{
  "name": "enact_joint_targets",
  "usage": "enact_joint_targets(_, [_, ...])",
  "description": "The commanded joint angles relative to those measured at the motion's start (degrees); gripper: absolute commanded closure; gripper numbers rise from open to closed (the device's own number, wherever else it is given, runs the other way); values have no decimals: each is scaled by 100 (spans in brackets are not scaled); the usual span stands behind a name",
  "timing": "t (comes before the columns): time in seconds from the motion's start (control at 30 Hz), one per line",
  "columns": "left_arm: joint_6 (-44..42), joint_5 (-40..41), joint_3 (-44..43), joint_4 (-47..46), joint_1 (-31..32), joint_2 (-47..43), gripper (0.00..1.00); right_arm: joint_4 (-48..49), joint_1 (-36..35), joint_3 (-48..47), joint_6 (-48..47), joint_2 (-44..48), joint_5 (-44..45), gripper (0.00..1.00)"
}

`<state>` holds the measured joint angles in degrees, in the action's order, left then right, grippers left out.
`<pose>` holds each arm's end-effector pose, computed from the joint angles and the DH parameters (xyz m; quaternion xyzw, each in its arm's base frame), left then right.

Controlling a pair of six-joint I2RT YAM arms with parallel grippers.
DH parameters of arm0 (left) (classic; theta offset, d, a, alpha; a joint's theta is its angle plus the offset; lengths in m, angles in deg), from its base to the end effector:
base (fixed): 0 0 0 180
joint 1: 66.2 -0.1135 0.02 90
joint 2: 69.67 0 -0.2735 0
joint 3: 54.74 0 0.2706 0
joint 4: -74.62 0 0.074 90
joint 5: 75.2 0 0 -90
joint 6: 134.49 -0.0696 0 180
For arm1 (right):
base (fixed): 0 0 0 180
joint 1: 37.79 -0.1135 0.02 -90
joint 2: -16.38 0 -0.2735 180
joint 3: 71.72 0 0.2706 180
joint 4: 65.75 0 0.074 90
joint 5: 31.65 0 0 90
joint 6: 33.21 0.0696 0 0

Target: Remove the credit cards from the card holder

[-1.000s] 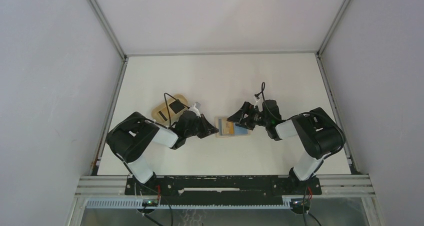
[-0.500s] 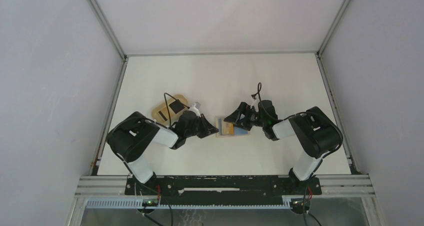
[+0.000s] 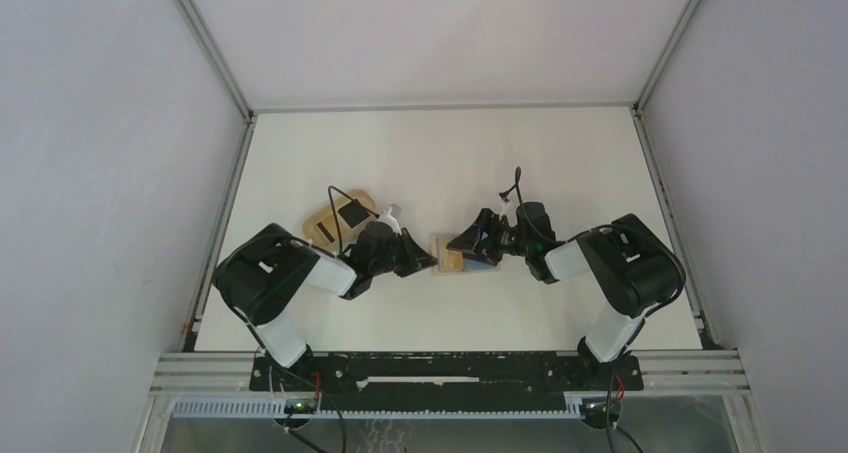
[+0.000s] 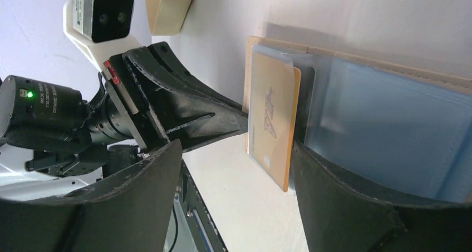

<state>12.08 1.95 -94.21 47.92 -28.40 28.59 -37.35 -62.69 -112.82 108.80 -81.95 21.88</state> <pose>0.2431 -0.2082 0.0774 -0.0883 0.8667 -0.4194 0.2551 0.2728 0.1722 0.0939 0.0369 0.8322 0.5115 0.2109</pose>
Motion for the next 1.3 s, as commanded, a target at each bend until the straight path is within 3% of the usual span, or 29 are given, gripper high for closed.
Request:
enact_joint_targets(0.0, [-94,84,186,338,32,104,100,520,-71,74,24,136,-256,24])
enact_joint_targets(0.13, [-112,97,181,338,32,97,100,528,-83,70,-32,152,-232,34])
enact_joint_targets(0.27, [-103,61,148,338,32,113,100,779,-68,70,93,-103,-284,60])
enact_joint_targets(0.3, [-112,61,144,338,34,112,100,868,-67,70,143,-189,-302,62])
enact_joint_targets(0.5, [-112,43,130,347,29,132,100,1232,-114,-27,327,-620,-387,64])
enact_joint_targets(0.77, [-128,27,99,354,34,149,100,1231,-188,-201,301,-867,-459,51])
enact_joint_targets(1.27, [-162,24,64,464,33,124,100,1303,119,-150,261,-816,-854,61])
